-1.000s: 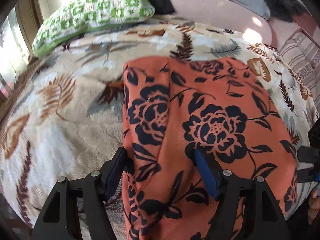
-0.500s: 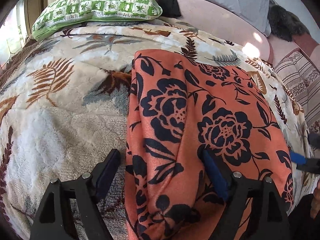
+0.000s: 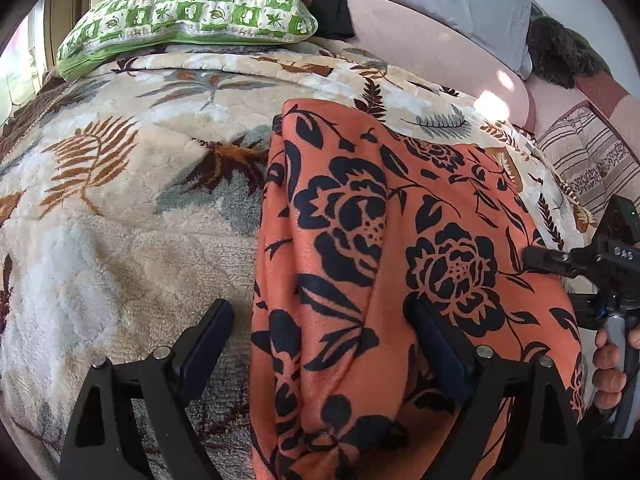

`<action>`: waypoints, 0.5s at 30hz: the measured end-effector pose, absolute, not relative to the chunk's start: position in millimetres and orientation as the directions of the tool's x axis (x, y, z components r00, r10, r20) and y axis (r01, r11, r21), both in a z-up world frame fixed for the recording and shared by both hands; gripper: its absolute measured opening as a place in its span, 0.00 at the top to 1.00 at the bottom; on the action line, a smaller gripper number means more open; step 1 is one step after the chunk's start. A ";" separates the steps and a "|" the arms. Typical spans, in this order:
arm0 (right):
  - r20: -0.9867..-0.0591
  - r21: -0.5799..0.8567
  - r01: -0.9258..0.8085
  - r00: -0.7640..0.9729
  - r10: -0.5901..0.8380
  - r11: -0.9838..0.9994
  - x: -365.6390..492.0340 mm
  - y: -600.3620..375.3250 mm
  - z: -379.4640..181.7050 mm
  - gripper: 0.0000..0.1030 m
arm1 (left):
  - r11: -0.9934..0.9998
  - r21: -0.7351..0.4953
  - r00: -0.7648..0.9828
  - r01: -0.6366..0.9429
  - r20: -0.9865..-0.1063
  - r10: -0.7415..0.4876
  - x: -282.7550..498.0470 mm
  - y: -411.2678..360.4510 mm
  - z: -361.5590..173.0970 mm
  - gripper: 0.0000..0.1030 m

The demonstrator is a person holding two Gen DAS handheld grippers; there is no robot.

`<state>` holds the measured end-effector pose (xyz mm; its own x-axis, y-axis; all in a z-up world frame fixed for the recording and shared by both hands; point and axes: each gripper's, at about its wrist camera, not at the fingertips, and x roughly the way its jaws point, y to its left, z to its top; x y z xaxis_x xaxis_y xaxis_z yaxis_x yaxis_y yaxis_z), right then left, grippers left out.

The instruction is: Fold small clothes

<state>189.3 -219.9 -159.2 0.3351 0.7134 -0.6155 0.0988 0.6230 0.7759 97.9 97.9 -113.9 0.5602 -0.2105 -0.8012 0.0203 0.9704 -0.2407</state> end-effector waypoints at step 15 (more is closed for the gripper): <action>-0.724 0.639 0.039 0.367 0.584 0.768 241.7 -208.2 -137.0 0.73 | 0.968 -0.249 0.559 0.017 -0.801 -0.215 102.7 96.3 -117.8 0.07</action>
<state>241.7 -208.2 -137.0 0.3669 0.5841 -0.7240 0.0390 0.7680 0.6393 102.7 96.3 -117.8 0.5592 -0.2153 -0.8006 0.0171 0.9685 -0.2485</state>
